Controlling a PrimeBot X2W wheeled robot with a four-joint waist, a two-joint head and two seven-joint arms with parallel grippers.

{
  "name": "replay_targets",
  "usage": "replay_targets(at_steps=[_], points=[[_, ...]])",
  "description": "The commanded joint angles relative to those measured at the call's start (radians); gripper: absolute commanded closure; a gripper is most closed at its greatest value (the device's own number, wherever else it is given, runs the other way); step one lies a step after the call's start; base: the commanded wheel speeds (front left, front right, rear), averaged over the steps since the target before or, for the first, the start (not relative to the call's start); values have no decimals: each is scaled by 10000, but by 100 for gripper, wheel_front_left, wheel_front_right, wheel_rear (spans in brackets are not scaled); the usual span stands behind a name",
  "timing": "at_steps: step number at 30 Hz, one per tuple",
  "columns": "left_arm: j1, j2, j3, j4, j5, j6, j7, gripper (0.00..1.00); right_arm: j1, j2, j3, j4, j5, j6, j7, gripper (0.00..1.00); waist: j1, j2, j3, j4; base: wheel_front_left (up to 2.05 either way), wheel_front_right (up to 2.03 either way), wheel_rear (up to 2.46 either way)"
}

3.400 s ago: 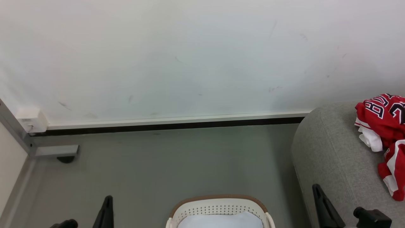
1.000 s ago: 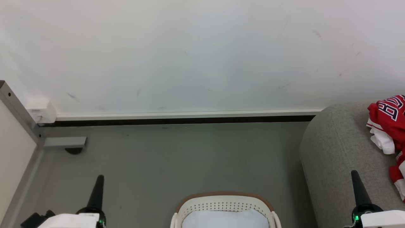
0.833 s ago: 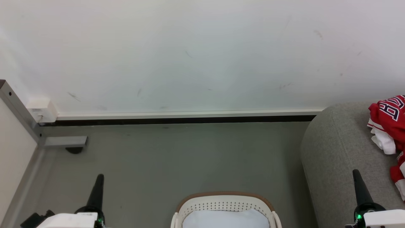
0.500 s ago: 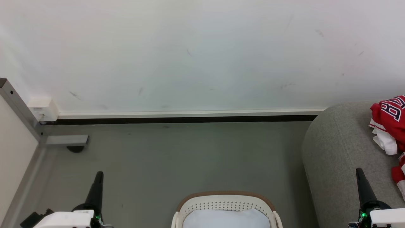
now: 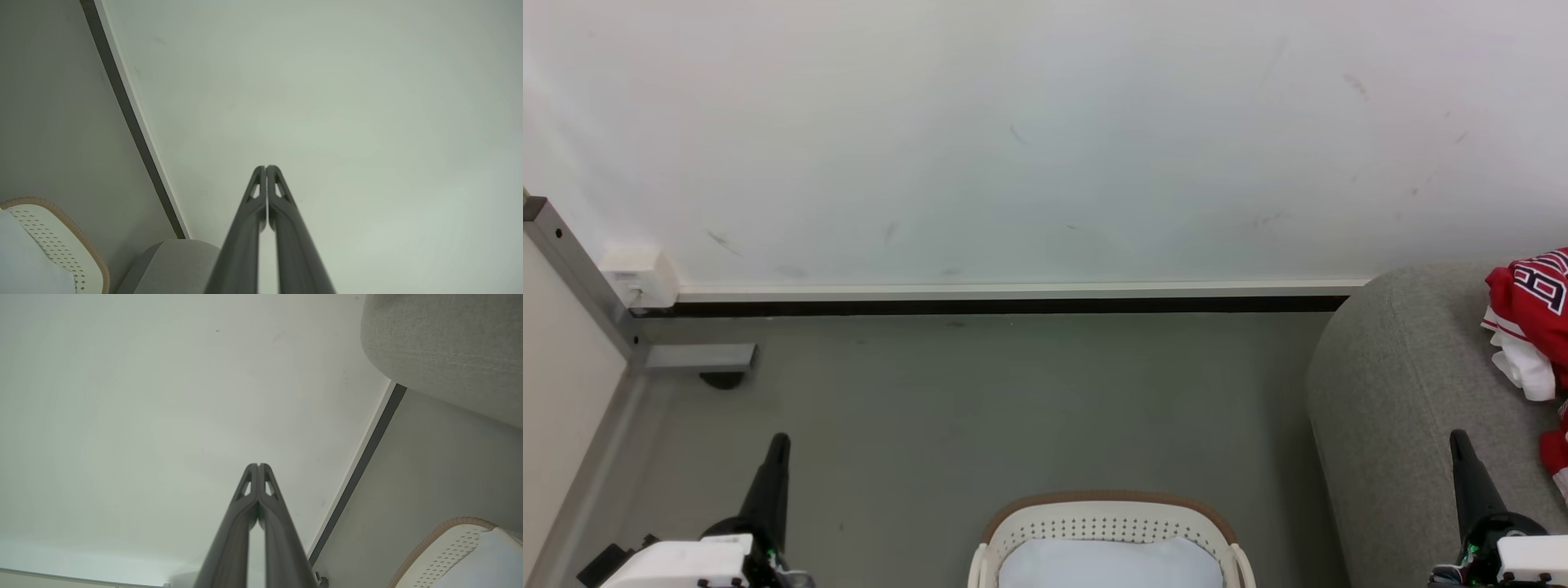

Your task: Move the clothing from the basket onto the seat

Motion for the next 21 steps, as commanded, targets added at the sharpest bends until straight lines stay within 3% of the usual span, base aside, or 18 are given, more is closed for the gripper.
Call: replay_targets(at_steps=[1, 21], points=[[-111, 80, 55, -56, -214, -12, 67, 100, -184, -134, 10, -56, 286, -19, 54, 100, -1, 0, 5, 9, 0, 0, 0], [-162, 81, 100, -108, -944, 35, 276, 100, -175, -362, 147, -131, 1231, -21, -24, 100, -1, 0, 40, 74, 0, 0, 0]])
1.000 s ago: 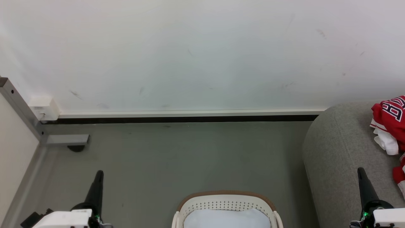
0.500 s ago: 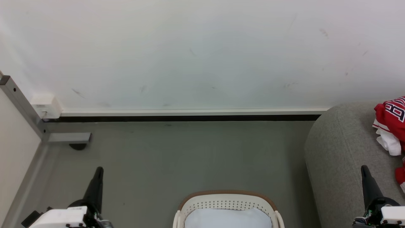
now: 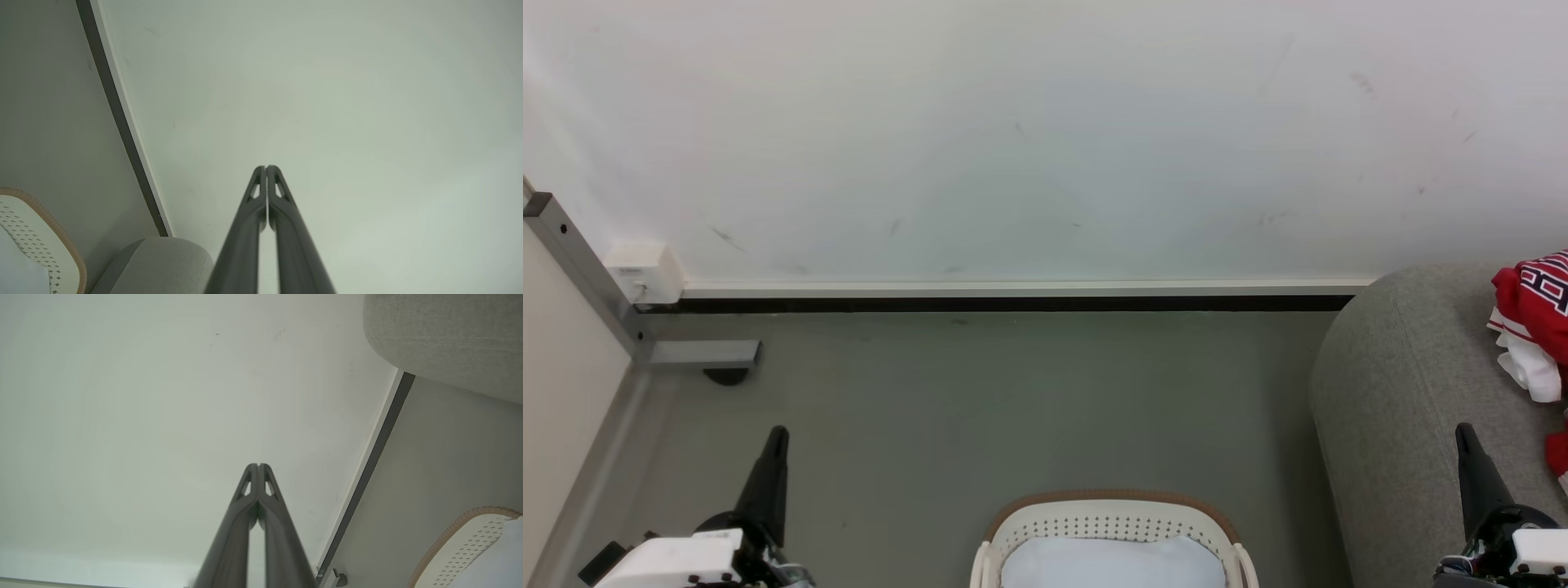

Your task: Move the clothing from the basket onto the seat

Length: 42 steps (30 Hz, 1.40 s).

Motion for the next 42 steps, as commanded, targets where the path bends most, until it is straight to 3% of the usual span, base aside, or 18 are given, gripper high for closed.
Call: replay_targets(at_steps=[1, 42], points=[[-75, 70, 32, -45, -117, 18, 38, 100, -61, -98, 0, -44, 65, -21, -26, 100, 0, 0, 0, -1, 0, 0, 0], [-71, 70, 32, -51, -117, 19, 38, 100, -72, -364, 358, -148, 363, -21, -317, 100, 0, 0, 3, 0, 0, 0, 0]])
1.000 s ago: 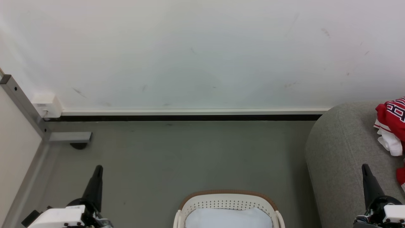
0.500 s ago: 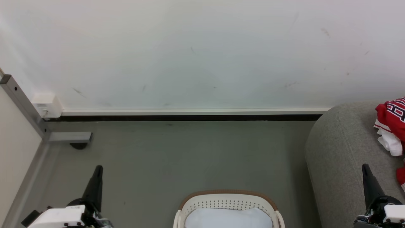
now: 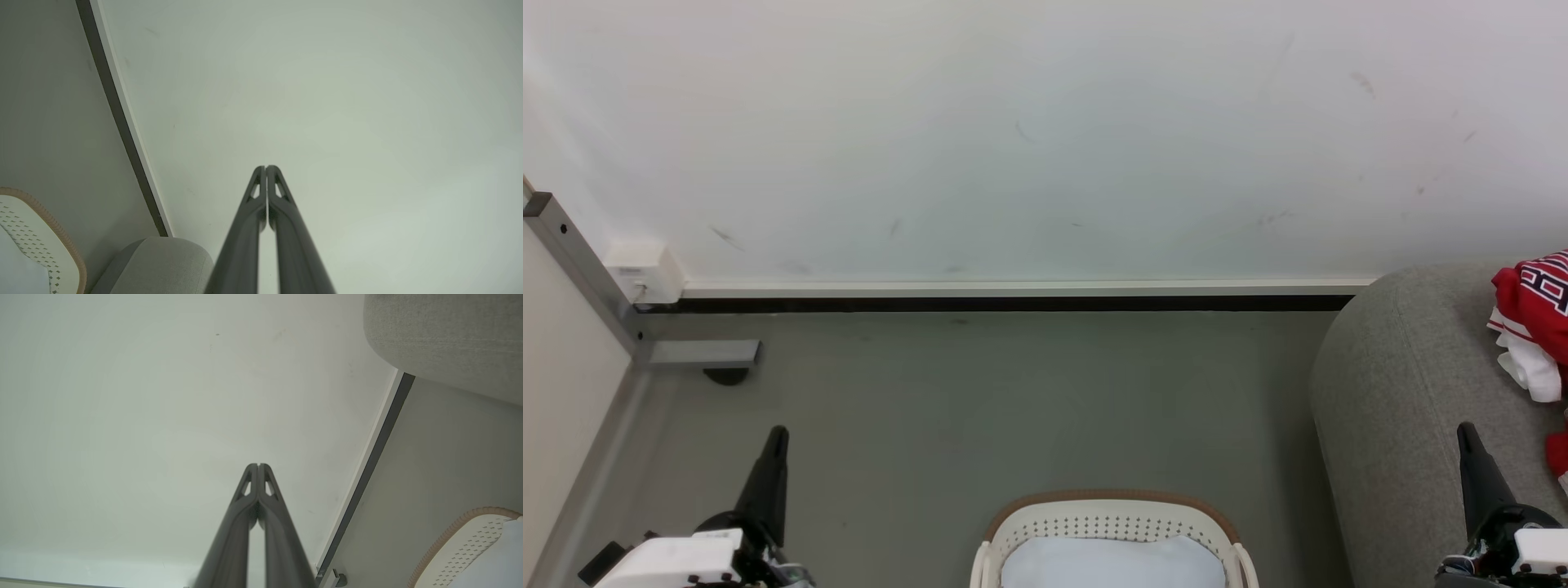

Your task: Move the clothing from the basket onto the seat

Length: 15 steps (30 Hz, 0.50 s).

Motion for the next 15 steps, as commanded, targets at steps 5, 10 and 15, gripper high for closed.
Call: replay_targets(at_steps=[5, 10, 15], points=[[-70, 70, 32, -47, -115, 18, 38, 100, -69, -108, 41, -59, 79, -21, -48, 100, 0, -1, 0, 0, 0, 0, 0], [-70, 70, 32, -48, -115, 20, 38, 100, -70, -141, 81, -68, 117, -21, -85, 100, 0, -1, 1, 0, 0, 0, 0], [-69, 70, 32, -50, -113, 18, 38, 100, -72, -174, 122, -78, 144, -21, -95, 100, 0, -1, 1, 0, 0, 0, 0]])
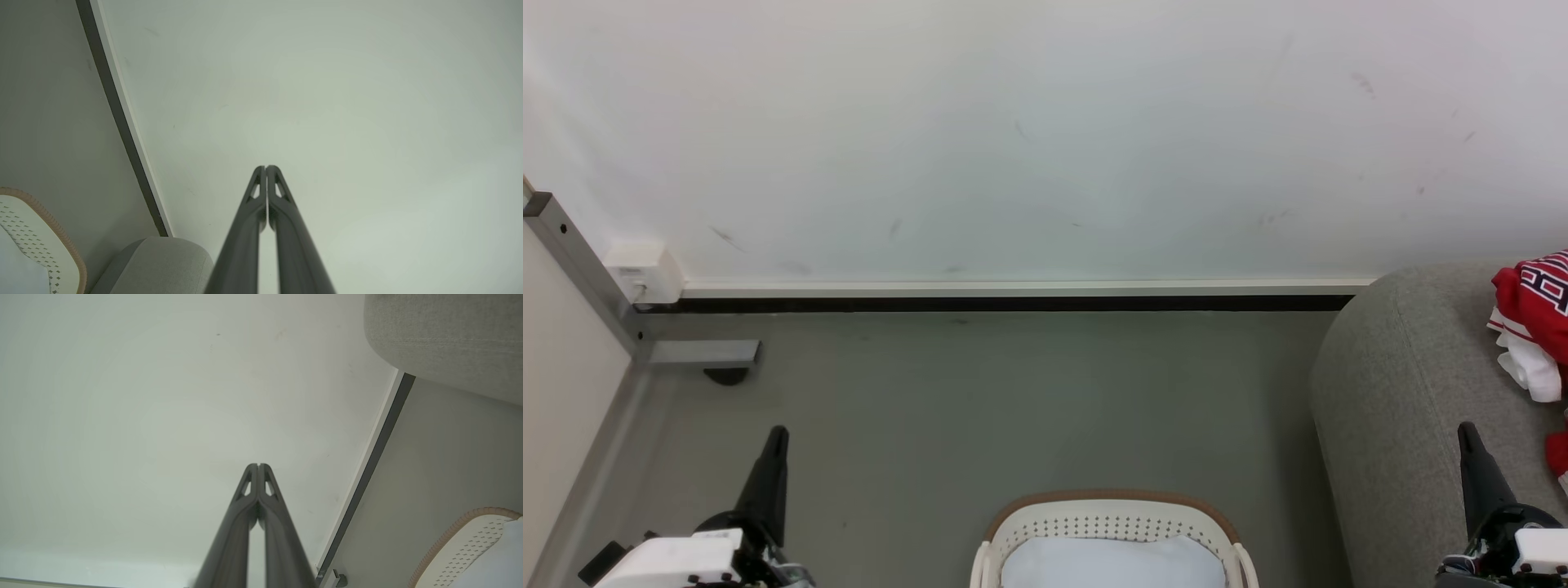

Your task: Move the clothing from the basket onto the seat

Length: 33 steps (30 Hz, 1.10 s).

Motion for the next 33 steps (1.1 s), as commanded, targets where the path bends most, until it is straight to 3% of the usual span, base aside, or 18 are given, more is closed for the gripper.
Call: replay_targets(at_steps=[1, 33], points=[[-69, 70, 32, -48, -113, 16, 38, 100, -70, -105, 27, -42, 47, -21, -7, 100, 0, 0, 0, 0, 0, 0, 0], [-67, 69, 31, -52, -114, 18, 37, 100, -81, -250, 228, -103, 225, -21, -188, 100, 0, 0, 2, 1, 0, 0, 0]])
